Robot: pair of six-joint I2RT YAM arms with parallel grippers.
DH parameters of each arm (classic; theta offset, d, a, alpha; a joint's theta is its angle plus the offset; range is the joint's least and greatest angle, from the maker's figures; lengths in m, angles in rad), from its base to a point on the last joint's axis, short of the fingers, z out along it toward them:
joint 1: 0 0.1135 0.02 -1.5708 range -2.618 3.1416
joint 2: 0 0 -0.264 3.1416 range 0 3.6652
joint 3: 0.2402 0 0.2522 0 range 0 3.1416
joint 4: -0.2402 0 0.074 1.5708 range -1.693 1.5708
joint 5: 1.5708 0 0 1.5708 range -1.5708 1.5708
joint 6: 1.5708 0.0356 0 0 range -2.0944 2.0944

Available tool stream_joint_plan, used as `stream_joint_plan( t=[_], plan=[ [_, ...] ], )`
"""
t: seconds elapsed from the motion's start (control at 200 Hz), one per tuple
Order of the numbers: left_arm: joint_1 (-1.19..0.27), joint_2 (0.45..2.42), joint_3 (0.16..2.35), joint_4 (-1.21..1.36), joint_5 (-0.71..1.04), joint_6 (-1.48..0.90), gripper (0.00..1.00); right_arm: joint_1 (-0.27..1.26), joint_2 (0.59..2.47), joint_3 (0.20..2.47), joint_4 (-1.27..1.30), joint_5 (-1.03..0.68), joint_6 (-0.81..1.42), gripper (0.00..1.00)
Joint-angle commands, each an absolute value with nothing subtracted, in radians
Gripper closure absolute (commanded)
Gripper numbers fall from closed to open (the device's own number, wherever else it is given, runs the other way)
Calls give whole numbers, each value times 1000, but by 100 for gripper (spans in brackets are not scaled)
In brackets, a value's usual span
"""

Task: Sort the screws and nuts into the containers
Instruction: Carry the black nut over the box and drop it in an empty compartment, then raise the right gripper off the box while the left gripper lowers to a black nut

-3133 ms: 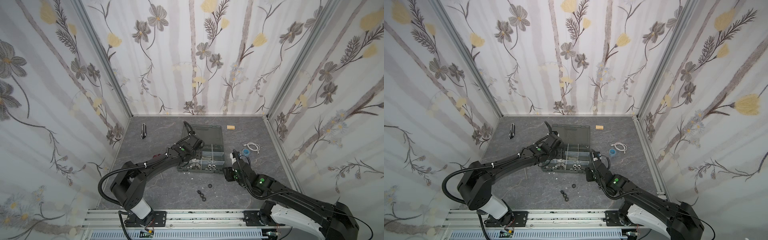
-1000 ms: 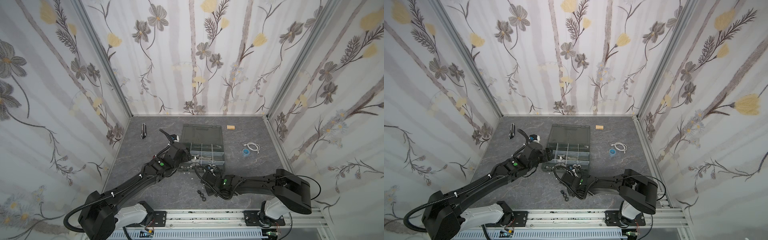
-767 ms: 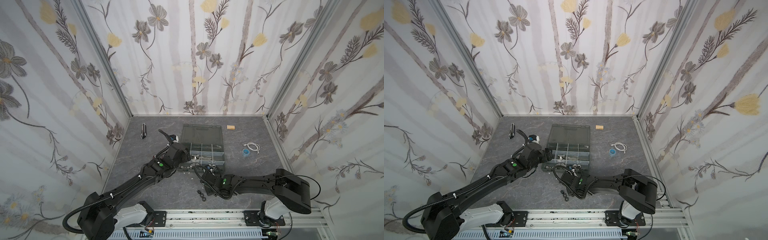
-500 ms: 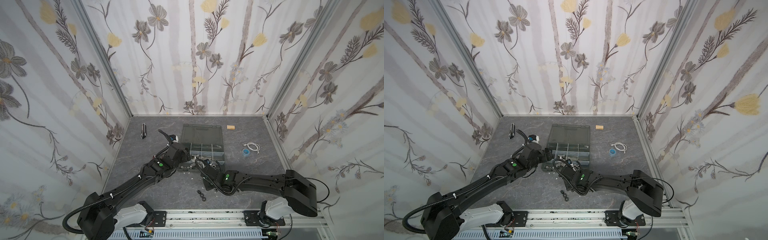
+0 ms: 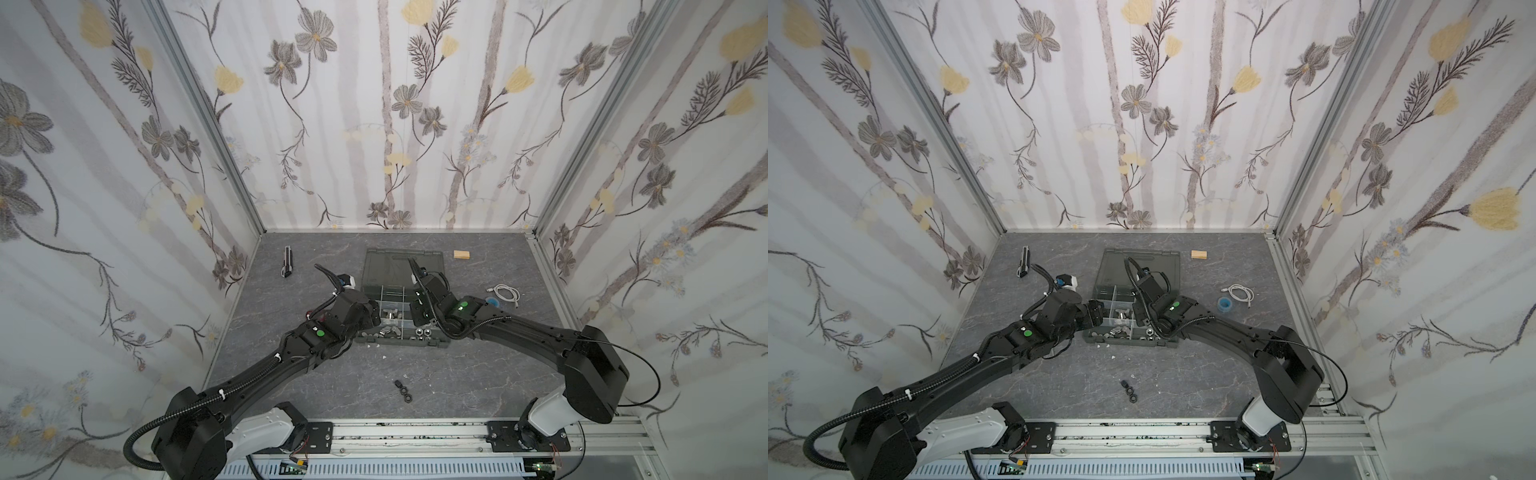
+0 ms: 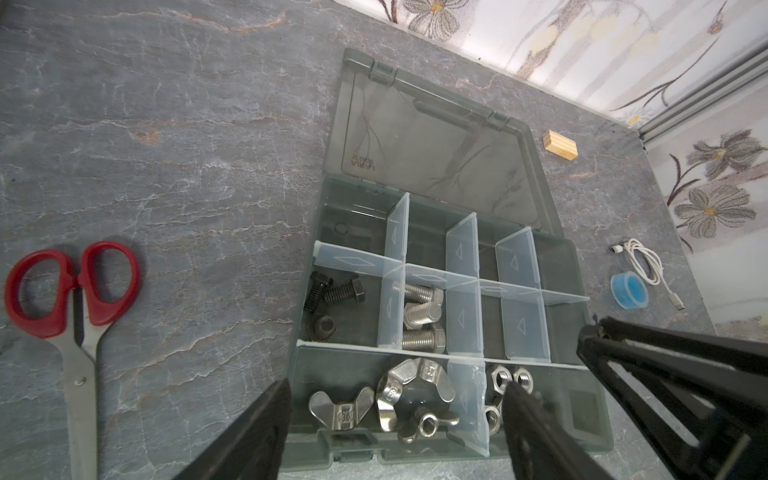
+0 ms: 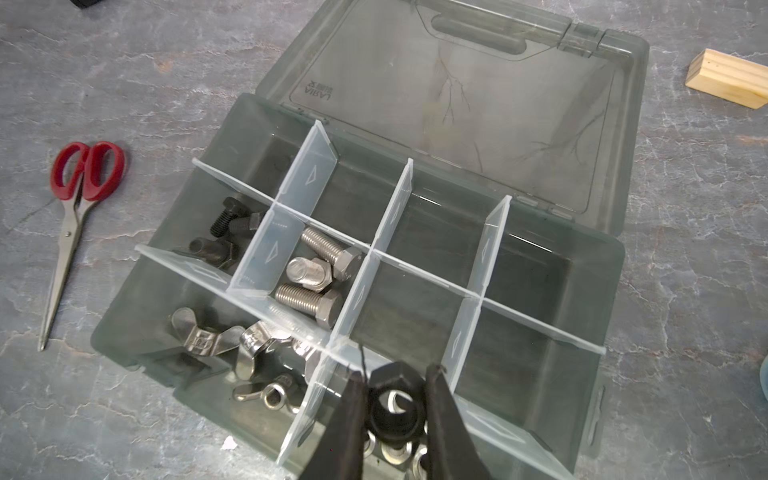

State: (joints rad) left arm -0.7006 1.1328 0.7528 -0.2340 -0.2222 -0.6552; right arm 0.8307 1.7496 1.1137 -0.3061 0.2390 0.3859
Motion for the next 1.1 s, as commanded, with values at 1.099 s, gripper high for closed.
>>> stream_joint_plan(
  t=[1.099],
  plan=[
    [-703,1166,729,-195,-133,-667,22,789,1630,1033,-233,179,398,58]
  ],
)
